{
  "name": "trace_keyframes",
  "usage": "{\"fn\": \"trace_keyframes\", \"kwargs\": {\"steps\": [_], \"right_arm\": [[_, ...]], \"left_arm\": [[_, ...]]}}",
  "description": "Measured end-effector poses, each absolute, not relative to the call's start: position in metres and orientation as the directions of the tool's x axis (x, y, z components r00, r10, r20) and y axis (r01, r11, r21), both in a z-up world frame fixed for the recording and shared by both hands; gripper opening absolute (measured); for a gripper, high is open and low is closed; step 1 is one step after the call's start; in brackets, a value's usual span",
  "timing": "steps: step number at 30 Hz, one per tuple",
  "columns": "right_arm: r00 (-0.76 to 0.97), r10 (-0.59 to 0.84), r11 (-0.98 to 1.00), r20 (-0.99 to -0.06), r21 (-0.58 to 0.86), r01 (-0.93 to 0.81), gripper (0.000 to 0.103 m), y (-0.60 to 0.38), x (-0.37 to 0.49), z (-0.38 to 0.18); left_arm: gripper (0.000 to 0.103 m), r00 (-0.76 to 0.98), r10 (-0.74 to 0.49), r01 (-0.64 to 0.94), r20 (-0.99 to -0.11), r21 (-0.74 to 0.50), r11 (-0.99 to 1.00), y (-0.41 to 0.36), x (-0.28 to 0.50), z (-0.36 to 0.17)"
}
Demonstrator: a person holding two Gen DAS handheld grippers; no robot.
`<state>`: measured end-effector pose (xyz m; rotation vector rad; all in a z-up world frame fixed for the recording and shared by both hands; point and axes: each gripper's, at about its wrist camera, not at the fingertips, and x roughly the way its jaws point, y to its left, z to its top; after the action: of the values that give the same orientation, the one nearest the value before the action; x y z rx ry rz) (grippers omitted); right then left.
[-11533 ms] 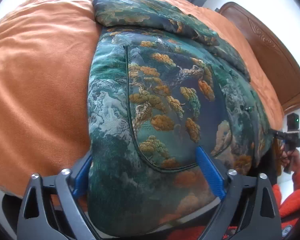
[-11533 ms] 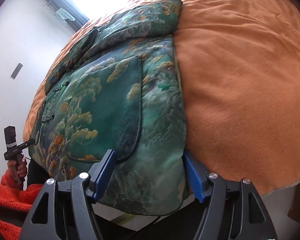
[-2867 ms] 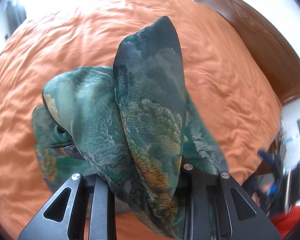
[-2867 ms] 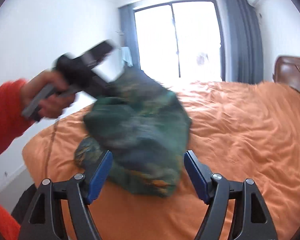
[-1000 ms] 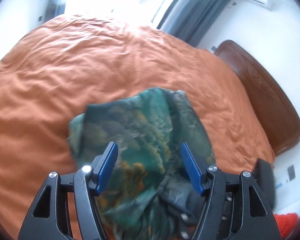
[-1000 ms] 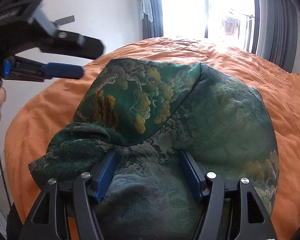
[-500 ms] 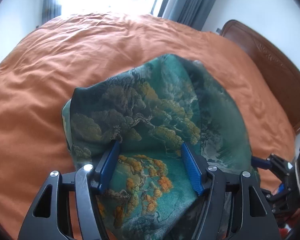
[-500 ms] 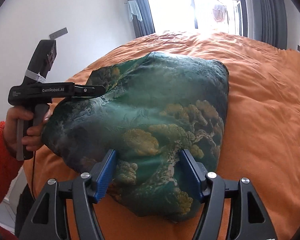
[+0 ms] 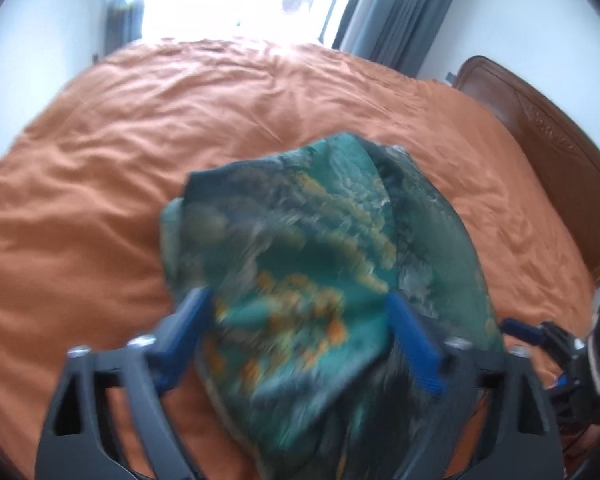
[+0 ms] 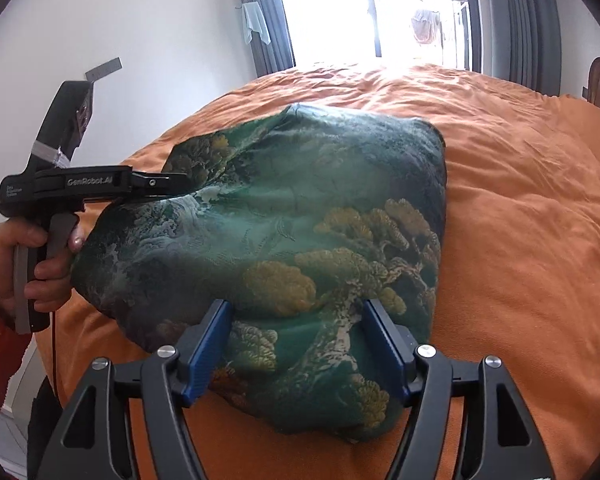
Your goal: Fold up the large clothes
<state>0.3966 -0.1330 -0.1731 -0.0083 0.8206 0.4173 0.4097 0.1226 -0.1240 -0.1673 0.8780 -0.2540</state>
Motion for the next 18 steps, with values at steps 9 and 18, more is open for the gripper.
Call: {"fn": "trace_keyframes", "kwargs": {"steps": [9, 18], "right_arm": [[0.664, 0.278, 0.954, -0.694, 0.123, -0.272, 0.079, -0.172, 0.339, -0.142], [0.619, 0.088, 0.992, -0.780, 0.011, -0.128, 0.080, -0.203, 0.321, -0.151]], "left_arm": [[0.102, 0.528, -0.277, 0.040, -0.802, -0.303, 0.952, 0.165, 0.350, -0.128], [0.102, 0.542, -0.221, -0.133, -0.811, -0.342, 0.930, 0.206, 0.338, -0.142]]}}
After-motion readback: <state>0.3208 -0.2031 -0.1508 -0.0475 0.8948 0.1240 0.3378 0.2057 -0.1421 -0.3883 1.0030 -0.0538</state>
